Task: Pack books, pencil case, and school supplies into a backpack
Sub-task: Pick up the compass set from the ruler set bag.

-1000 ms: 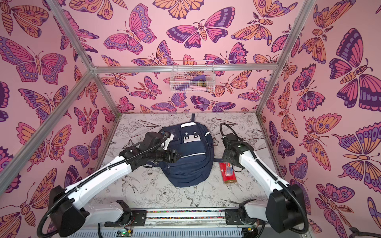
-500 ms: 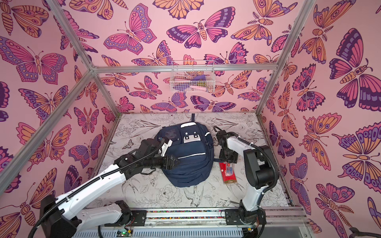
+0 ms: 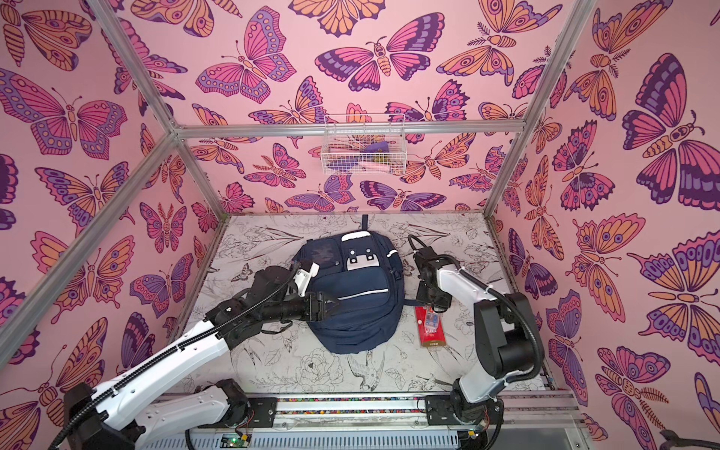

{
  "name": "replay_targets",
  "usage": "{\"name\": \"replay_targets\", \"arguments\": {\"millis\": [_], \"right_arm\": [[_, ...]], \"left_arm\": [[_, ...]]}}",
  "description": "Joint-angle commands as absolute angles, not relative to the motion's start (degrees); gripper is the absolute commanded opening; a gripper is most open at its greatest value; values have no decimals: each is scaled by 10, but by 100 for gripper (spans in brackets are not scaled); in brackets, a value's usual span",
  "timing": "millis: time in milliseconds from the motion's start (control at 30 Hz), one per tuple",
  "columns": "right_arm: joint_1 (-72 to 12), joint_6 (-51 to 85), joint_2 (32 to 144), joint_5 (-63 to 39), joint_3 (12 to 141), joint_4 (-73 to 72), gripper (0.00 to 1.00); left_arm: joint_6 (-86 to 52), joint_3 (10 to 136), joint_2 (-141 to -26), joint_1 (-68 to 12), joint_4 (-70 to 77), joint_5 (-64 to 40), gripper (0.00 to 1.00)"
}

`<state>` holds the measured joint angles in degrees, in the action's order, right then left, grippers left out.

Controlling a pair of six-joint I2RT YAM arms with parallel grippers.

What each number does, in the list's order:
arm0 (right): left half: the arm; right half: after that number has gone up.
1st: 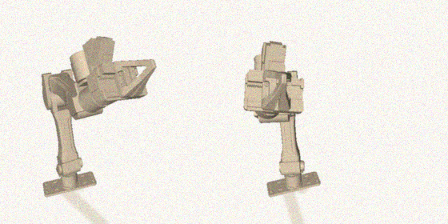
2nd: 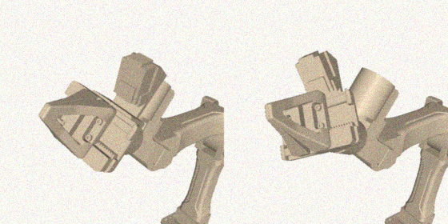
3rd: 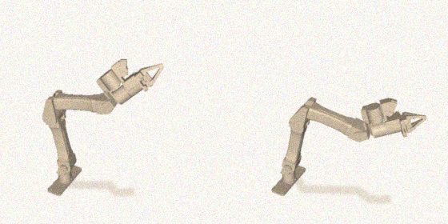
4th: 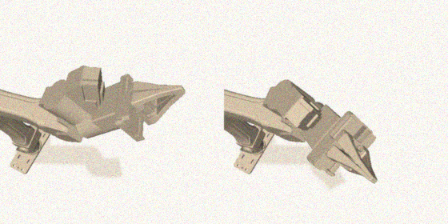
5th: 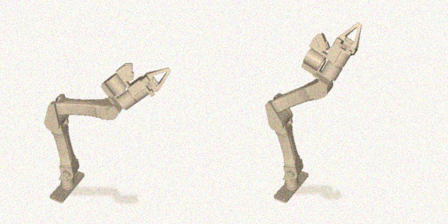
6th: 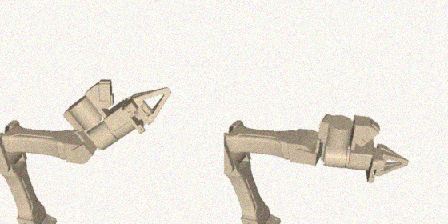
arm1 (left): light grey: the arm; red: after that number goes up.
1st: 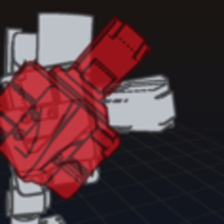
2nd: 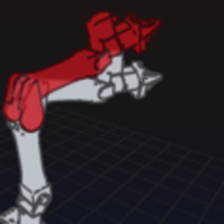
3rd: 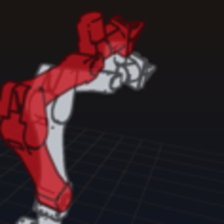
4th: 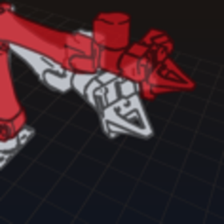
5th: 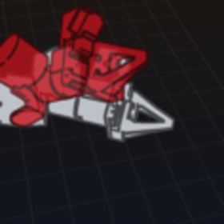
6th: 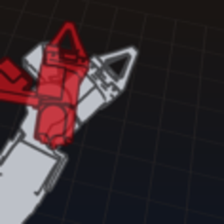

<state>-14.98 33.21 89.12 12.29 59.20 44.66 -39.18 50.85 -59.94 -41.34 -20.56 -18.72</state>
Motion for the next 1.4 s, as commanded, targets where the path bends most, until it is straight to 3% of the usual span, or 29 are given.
{"name": "replay_targets", "arguments": {"millis": [0,133,233,400,600,1100,1367], "right_arm": [[-148,350,820,100,604,491,27],[-171,395,731,41,598,494,26],[-241,450,686,22,612,460,26],[-367,517,701,41,673,412,25],[-453,568,740,63,732,360,24],[-489,600,760,68,758,332,23],[-495,604,760,69,756,331,22]], "left_arm": [[-404,501,-586,-416,-173,-203,73],[-413,492,-585,-416,-127,-219,75],[-432,479,-596,-416,-68,-245,77],[-481,454,-631,-423,51,-289,87],[-486,428,-640,-461,127,-277,88],[-483,408,-648,-473,142,-234,52],[-476,407,-644,-473,138,-217,27]]}}
